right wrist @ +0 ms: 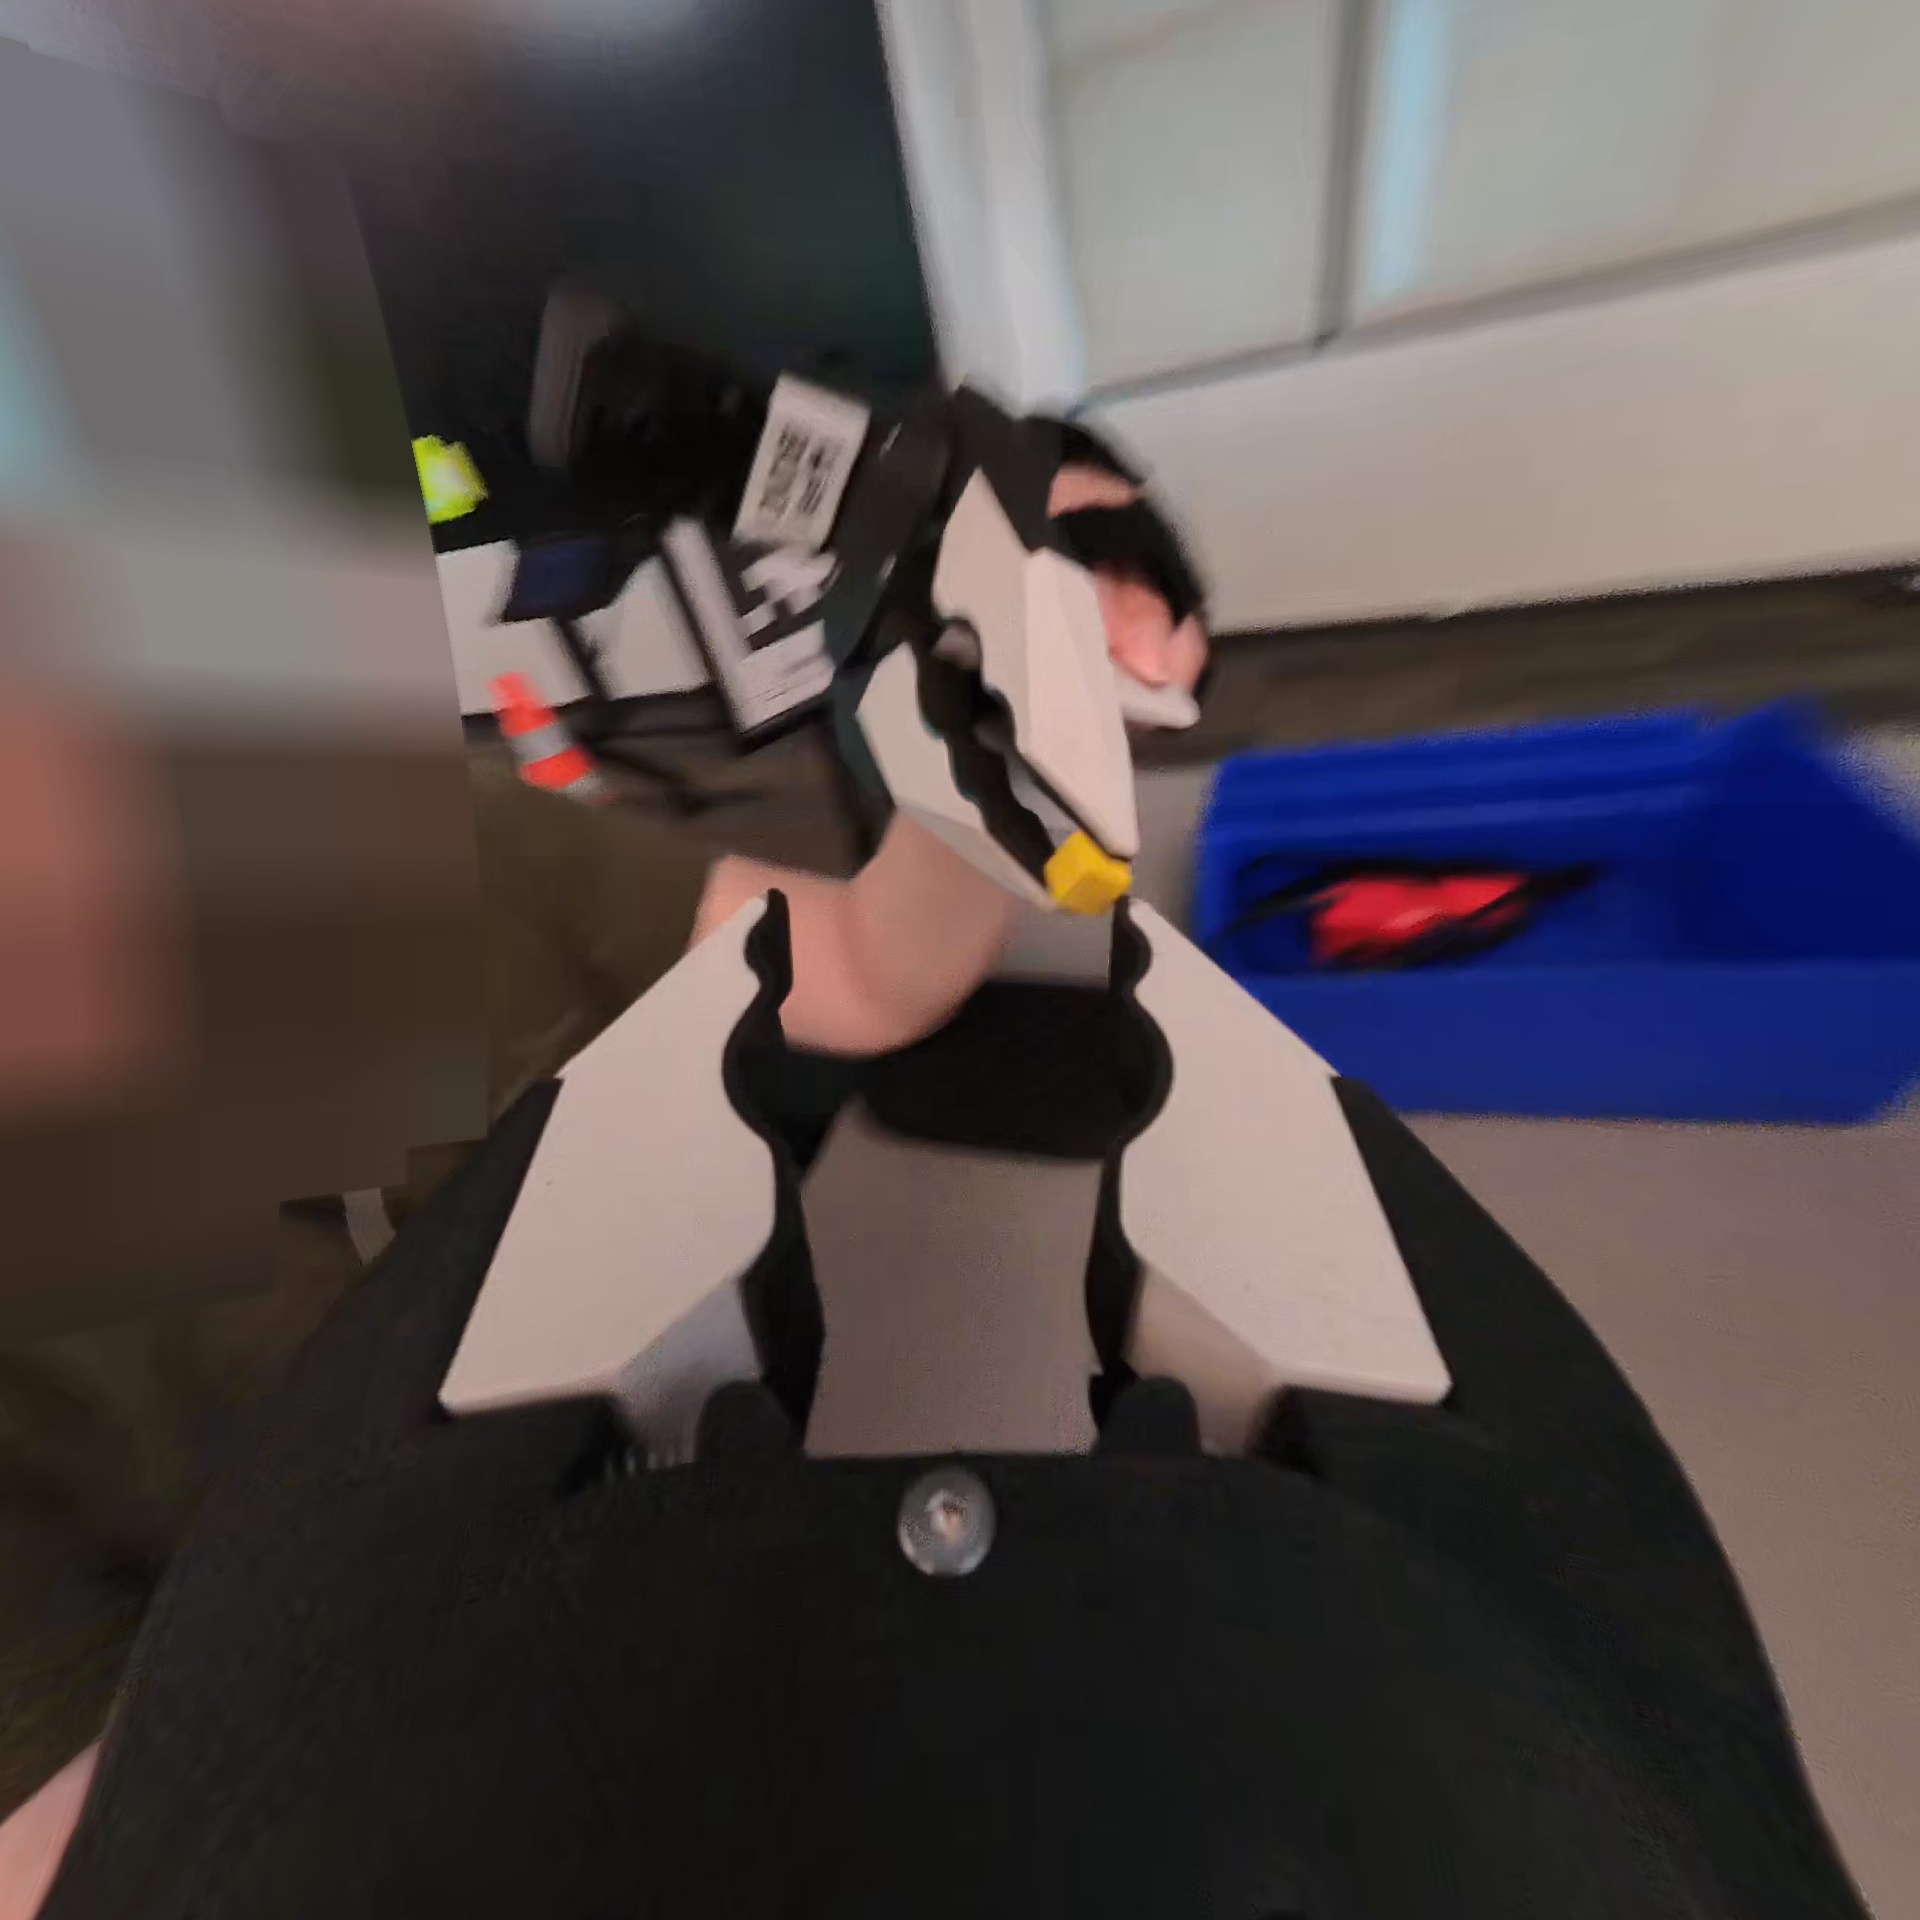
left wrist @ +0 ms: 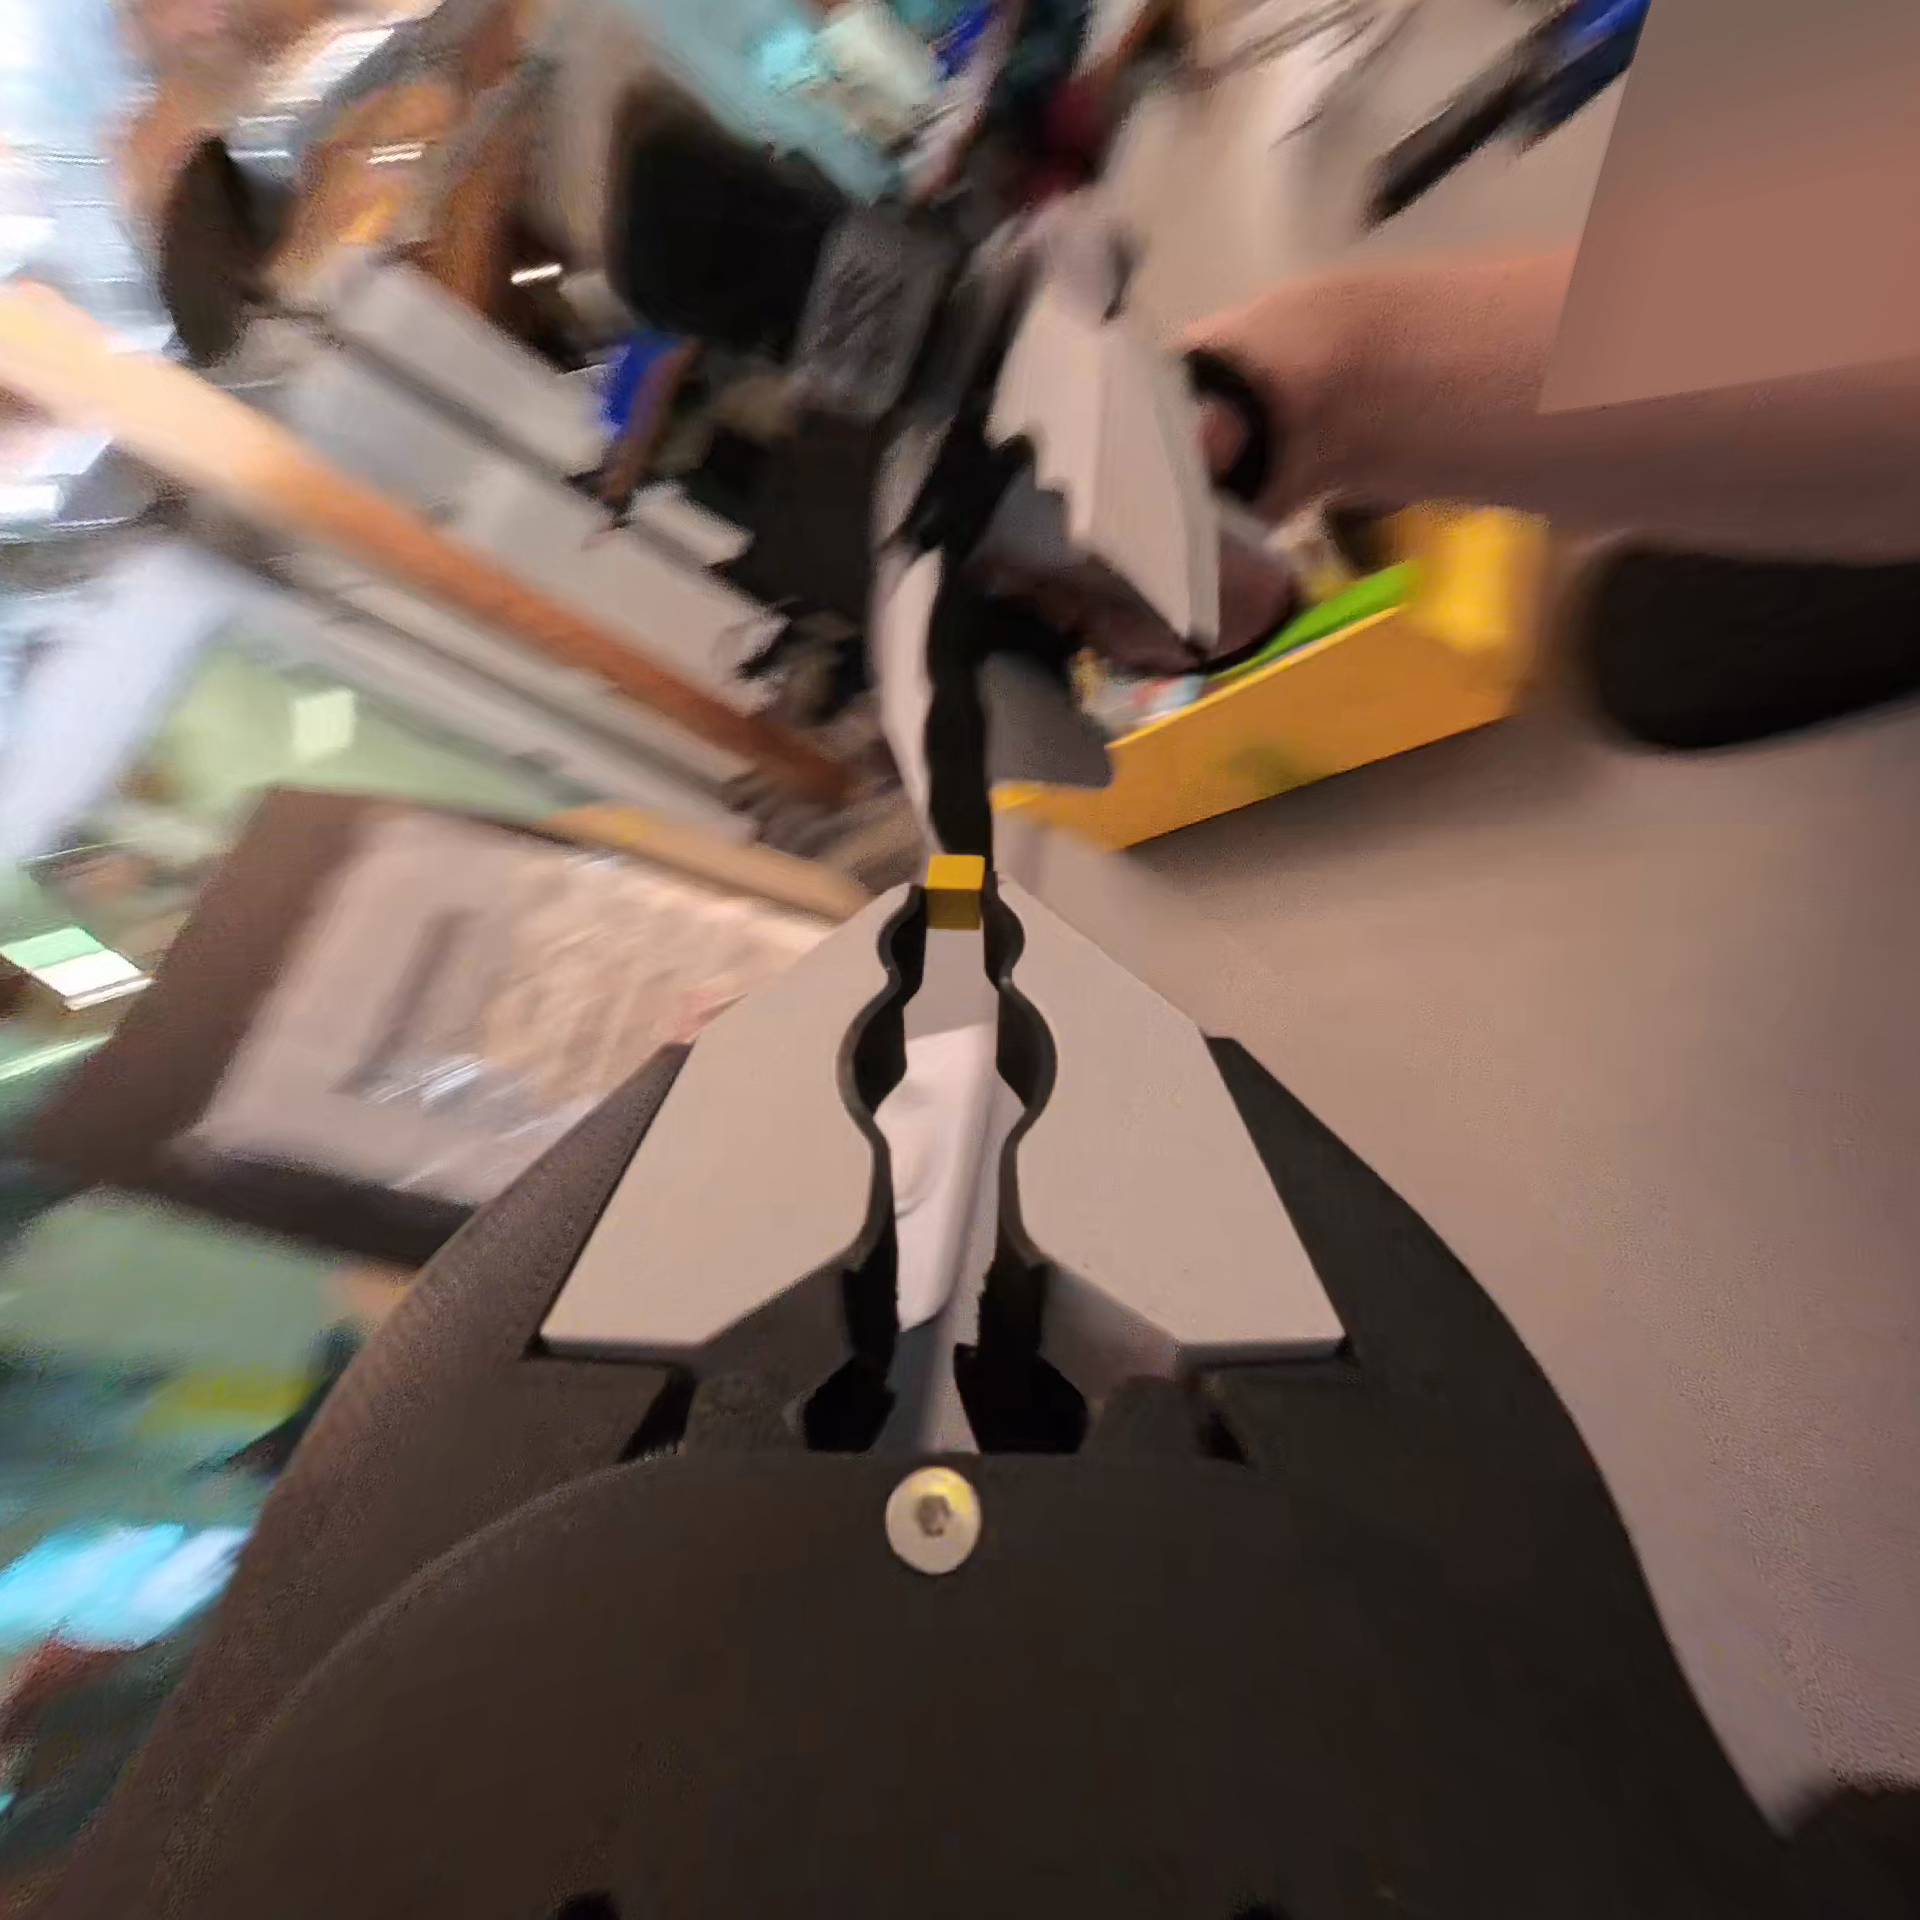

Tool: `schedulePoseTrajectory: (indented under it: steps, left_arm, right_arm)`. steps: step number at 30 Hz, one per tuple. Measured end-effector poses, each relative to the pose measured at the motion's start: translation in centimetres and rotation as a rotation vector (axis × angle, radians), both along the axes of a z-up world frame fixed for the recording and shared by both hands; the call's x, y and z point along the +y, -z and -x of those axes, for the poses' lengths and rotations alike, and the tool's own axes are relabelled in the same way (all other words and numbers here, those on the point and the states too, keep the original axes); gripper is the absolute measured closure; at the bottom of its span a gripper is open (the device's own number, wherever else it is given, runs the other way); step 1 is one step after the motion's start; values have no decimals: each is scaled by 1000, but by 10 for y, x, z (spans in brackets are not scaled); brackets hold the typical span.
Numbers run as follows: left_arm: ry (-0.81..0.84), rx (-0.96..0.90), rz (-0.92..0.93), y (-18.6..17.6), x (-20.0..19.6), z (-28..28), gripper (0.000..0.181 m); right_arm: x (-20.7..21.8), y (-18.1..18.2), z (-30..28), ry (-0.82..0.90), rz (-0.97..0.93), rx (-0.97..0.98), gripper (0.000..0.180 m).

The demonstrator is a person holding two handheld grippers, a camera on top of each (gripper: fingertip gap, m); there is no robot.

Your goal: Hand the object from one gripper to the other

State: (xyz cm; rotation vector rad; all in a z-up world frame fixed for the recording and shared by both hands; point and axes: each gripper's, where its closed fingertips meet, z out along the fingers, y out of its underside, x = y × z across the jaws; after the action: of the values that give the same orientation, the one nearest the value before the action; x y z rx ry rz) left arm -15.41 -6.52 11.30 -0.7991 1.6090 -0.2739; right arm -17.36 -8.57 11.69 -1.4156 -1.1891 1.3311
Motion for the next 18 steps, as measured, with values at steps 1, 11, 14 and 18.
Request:
schedulePoseTrajectory:
  steps: [1, 11, 14, 18]
  left_arm:
    - [-117, -61, -102, -15, 17, 6, 172]
    - [-452, -291, -584, -71, 37, 22, 173]
    - [-433, -265, -580, -66, 34, 16, 173]
    - [-415, -256, -568, -64, 31, 13, 173]
  right_arm:
    - [14, -16, -2, 126, -73, 47, 119]
    - [43, -77, -5, 782, -545, 106, 146]
    - [43, -77, -2, 823, -602, 92, 155]
    - [50, -68, 2, 830, -575, 38, 158]
